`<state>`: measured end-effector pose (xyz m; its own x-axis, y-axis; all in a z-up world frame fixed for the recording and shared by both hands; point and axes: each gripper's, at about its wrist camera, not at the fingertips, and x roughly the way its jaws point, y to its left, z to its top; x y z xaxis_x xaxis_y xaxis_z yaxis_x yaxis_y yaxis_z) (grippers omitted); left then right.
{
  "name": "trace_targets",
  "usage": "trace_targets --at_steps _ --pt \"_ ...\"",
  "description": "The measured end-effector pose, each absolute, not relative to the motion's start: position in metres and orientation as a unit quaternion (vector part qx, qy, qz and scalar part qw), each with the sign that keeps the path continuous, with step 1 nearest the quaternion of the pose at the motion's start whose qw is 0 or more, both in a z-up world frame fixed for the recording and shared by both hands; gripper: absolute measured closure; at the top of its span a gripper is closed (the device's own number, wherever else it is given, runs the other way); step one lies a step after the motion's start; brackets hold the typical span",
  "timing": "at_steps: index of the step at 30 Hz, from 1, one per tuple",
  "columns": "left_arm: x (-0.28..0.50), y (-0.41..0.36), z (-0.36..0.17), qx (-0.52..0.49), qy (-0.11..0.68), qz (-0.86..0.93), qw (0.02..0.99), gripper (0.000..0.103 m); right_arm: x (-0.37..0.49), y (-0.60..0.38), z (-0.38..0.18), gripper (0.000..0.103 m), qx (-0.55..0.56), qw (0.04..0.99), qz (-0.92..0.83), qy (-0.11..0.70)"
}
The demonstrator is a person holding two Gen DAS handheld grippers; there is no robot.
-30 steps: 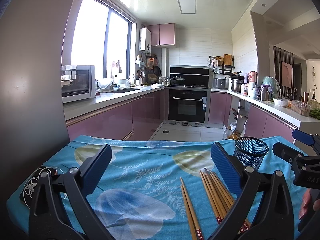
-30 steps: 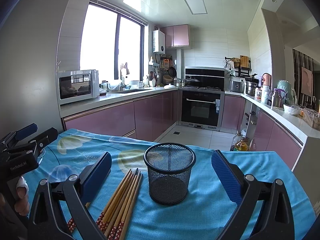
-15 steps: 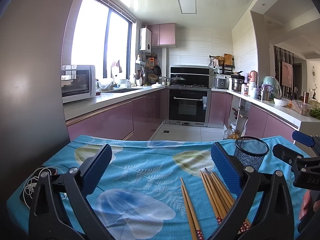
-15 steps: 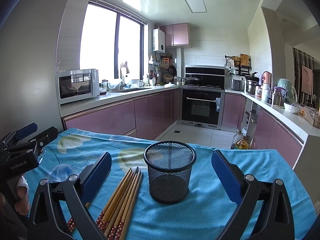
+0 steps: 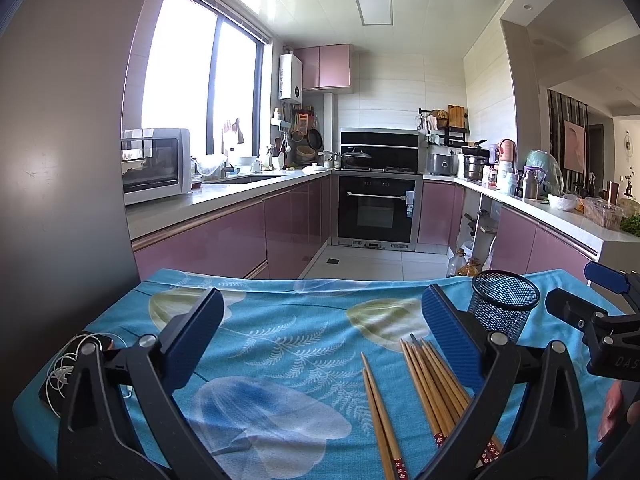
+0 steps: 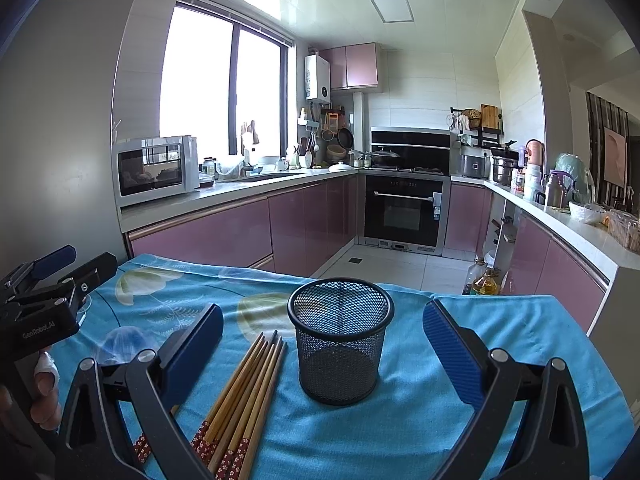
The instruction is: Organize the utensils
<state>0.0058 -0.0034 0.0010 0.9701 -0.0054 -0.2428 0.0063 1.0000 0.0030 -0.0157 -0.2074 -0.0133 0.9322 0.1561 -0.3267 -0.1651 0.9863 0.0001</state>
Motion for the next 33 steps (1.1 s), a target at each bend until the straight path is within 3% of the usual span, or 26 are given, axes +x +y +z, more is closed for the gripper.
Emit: trace_targets --at_steps 22,29,31,33 --pt "0.012 -0.007 -0.005 0.011 0.144 -0.007 0.990 0.005 -0.013 -0.211 -0.020 0.006 -0.012 0.975 0.099 0.197" --pt "0.023 -0.007 -0.016 0.022 0.188 -0.035 0.981 0.005 0.003 -0.204 -0.038 0.006 -0.021 0.955 0.127 0.269" --pt "0.030 -0.008 -0.024 0.031 0.216 -0.045 0.975 0.005 0.010 -0.199 -0.048 0.009 -0.033 0.944 0.132 0.302" --pt "0.037 -0.011 -0.033 0.044 0.248 -0.053 0.966 0.005 0.016 -0.194 -0.059 0.023 -0.044 0.933 0.134 0.332"
